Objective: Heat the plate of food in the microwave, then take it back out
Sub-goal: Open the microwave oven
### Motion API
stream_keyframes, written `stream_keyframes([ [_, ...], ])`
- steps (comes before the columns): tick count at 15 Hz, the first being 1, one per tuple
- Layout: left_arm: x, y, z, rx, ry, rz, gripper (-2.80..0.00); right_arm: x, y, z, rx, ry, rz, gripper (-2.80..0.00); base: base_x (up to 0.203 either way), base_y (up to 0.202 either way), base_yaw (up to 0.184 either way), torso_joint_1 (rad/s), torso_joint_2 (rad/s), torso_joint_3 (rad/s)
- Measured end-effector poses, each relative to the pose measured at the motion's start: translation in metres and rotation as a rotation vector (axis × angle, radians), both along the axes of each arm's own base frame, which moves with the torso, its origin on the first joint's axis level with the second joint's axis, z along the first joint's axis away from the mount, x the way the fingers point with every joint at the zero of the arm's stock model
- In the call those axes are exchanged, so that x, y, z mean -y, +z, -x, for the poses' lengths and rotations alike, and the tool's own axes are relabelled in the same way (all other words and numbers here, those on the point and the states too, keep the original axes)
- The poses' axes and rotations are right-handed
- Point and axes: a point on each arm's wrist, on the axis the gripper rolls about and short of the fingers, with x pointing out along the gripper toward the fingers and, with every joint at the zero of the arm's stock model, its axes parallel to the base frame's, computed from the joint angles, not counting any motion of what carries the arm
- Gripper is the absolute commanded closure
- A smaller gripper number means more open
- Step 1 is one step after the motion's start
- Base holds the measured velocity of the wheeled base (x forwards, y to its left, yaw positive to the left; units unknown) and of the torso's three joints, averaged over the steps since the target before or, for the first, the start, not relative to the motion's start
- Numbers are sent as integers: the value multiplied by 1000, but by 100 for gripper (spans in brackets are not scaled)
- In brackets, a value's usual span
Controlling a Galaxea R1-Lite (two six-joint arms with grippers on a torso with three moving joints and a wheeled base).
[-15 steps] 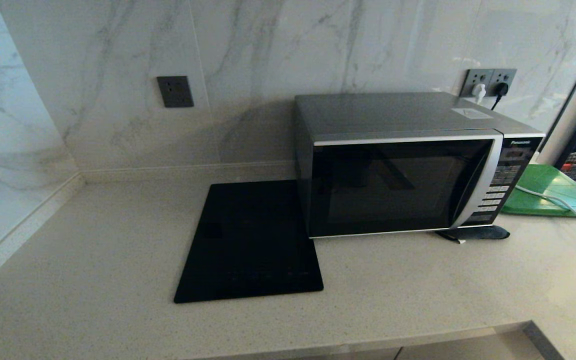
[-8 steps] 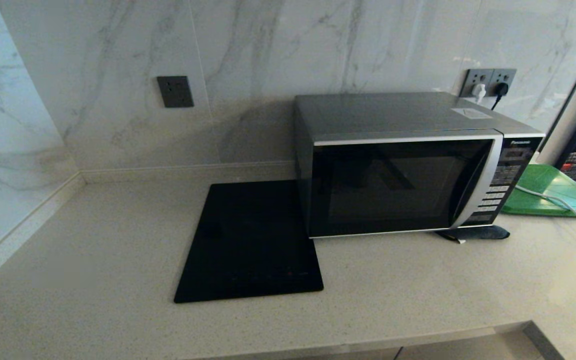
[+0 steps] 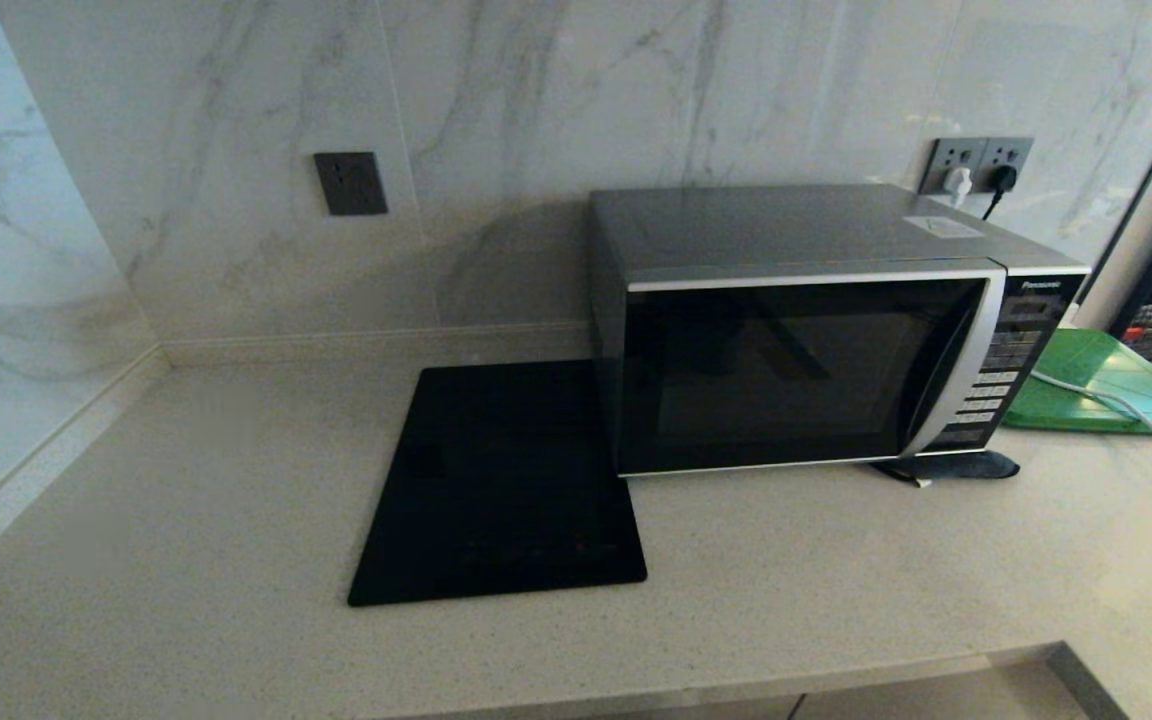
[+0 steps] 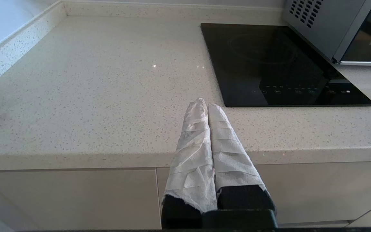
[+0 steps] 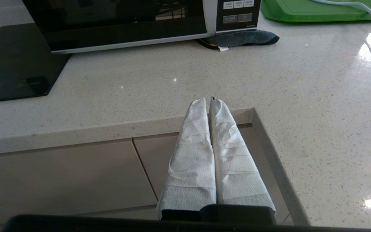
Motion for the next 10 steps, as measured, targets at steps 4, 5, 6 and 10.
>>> stream_keyframes([
  [4, 0, 0, 0, 0, 0, 0, 0, 0, 0, 0, 0, 0, 0, 0, 0, 0, 0, 0, 0, 0],
  [5, 0, 0, 0, 0, 0, 0, 0, 0, 0, 0, 0, 0, 0, 0, 0, 0, 0, 0, 0, 0],
  [6, 0, 0, 0, 0, 0, 0, 0, 0, 0, 0, 0, 0, 0, 0, 0, 0, 0, 0, 0, 0],
  [10, 0, 0, 0, 0, 1, 0, 0, 0, 0, 0, 0, 1, 0, 0, 0, 0, 0, 0, 0, 0],
])
